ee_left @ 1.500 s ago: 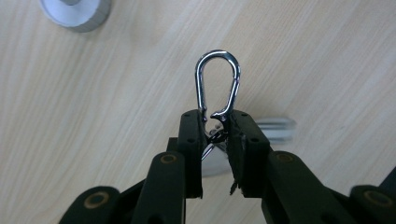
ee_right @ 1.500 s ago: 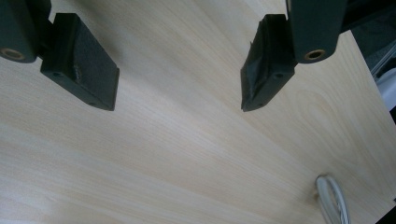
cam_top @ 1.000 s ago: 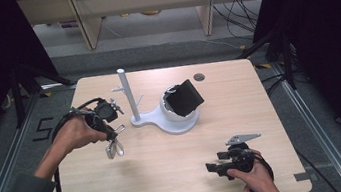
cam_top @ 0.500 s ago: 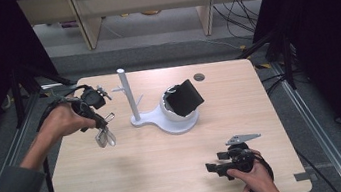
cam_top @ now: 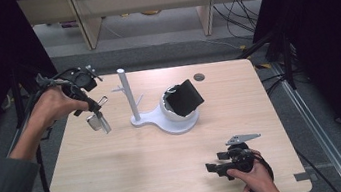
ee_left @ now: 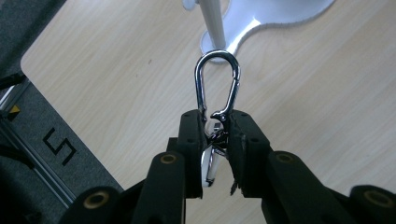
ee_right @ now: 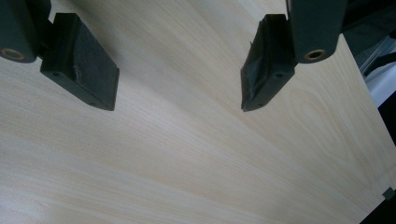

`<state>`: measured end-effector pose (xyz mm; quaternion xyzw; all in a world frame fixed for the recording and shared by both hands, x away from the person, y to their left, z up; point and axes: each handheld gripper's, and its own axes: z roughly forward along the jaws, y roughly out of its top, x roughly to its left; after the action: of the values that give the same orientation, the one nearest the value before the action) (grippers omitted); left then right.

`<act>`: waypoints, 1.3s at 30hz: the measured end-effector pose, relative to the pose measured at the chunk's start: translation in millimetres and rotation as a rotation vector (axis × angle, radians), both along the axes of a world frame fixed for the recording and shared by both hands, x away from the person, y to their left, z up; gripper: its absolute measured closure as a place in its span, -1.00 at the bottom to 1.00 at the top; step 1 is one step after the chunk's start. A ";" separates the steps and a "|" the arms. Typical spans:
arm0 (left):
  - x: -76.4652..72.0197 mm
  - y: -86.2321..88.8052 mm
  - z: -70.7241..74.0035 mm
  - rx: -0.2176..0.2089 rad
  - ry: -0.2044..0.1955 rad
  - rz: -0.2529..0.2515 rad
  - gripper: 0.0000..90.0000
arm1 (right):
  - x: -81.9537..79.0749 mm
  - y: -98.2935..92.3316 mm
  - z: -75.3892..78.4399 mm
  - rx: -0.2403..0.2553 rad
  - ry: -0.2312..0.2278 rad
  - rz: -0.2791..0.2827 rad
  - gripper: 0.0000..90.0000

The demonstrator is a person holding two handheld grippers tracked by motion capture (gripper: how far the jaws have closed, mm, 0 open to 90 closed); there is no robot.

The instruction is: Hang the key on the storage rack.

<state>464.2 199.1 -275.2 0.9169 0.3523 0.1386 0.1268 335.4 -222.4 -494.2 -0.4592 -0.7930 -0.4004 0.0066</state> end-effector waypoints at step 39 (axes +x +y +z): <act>39.0 -23.7 -11.4 -0.029 0.009 0.059 0.67 | 0.7 0.2 -1.1 0.000 -0.018 0.023 -0.36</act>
<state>503.2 175.4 -286.6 0.9048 0.3816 0.1329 0.1345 336.1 -222.1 -495.3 -0.4465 -0.7981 -0.4045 0.0040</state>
